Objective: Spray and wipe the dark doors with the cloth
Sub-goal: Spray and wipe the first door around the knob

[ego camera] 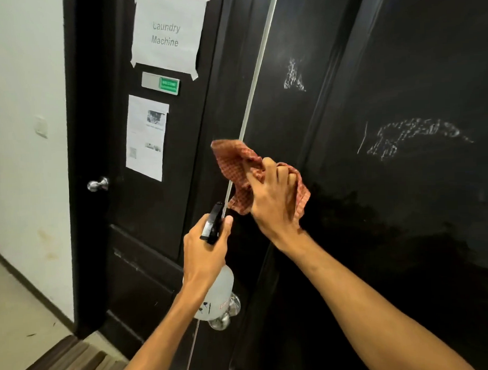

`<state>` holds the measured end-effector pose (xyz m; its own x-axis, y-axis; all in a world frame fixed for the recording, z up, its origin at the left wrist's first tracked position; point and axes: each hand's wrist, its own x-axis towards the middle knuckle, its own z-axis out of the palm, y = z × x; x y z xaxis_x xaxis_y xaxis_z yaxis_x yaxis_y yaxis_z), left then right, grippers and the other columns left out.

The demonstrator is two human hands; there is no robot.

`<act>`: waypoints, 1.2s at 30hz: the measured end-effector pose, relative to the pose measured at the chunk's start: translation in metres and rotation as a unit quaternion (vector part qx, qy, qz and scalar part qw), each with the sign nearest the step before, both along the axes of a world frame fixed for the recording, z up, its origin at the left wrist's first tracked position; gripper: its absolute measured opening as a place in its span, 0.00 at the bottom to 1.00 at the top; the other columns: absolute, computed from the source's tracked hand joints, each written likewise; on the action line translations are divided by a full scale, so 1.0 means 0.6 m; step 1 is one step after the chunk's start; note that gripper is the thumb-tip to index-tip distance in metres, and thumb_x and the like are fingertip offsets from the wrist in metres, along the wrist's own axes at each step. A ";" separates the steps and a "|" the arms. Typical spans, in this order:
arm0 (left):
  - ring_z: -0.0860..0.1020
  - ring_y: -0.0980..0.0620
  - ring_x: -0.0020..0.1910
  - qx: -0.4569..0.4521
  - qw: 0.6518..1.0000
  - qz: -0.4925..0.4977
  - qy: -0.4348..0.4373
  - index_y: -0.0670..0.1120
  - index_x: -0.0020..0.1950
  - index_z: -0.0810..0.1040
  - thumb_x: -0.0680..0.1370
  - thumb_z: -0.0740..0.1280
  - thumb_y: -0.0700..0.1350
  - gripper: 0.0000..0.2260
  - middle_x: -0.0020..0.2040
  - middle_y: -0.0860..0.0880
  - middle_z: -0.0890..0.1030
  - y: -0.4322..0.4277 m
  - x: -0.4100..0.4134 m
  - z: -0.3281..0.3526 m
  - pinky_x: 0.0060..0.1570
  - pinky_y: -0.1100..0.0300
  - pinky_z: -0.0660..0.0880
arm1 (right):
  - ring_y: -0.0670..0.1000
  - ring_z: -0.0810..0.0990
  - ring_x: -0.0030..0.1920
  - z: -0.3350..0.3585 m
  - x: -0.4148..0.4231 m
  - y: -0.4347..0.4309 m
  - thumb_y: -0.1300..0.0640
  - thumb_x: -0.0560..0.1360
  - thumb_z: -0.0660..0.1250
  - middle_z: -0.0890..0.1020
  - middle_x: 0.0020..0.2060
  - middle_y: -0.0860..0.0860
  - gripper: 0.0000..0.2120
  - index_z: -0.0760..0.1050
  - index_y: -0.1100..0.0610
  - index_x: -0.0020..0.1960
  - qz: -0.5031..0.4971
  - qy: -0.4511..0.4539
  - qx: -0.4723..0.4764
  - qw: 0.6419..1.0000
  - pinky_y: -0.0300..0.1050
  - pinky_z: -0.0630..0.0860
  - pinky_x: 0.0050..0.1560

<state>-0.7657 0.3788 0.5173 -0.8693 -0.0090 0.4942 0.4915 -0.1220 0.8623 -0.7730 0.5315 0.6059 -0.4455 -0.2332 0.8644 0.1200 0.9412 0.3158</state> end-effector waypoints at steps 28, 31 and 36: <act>0.75 0.48 0.24 0.028 0.996 -0.081 0.023 0.47 0.47 0.81 0.80 0.70 0.54 0.10 0.33 0.45 0.82 -0.005 0.033 0.114 0.27 0.53 0.75 | 0.62 0.72 0.54 -0.020 0.071 0.064 0.61 0.64 0.67 0.73 0.65 0.61 0.25 0.80 0.58 0.62 -0.019 -0.148 0.120 0.982 0.55 0.64 0.54; 0.75 0.48 0.24 0.027 0.994 -0.104 0.011 0.46 0.49 0.81 0.80 0.70 0.55 0.12 0.37 0.46 0.84 0.003 0.047 0.118 0.29 0.52 0.77 | 0.61 0.71 0.54 0.046 0.107 0.093 0.59 0.62 0.68 0.71 0.66 0.60 0.22 0.80 0.57 0.56 -0.037 -0.098 0.088 0.991 0.54 0.64 0.53; 0.75 0.49 0.23 0.026 0.992 -0.123 0.009 0.46 0.48 0.81 0.80 0.69 0.55 0.12 0.40 0.48 0.85 0.037 0.074 0.120 0.28 0.57 0.75 | 0.62 0.69 0.55 0.108 0.180 0.126 0.59 0.70 0.64 0.69 0.64 0.62 0.24 0.74 0.60 0.66 -0.154 0.064 -0.013 0.986 0.58 0.67 0.55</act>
